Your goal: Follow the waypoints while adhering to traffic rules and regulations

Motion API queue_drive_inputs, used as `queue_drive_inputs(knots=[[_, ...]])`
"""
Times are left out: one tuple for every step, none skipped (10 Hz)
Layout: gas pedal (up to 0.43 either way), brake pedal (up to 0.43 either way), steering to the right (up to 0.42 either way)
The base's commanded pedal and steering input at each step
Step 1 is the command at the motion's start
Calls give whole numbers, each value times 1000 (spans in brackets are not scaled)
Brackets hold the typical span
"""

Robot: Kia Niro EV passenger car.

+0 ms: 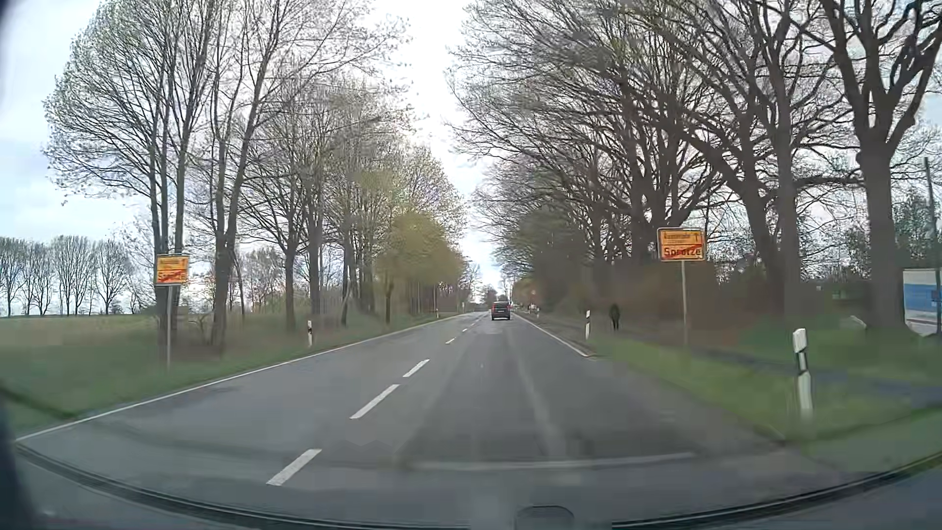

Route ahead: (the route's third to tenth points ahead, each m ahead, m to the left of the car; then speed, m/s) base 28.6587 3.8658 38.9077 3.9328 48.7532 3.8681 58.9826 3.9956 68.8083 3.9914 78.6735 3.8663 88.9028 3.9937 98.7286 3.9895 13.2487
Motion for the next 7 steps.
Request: queue_drive_inputs(knots=[[350, 0, -6], [350, 0, -5], [331, 0, -4], [319, 0, -2], [311, 0, -3], [299, 0, -2], [287, 0, -2]])
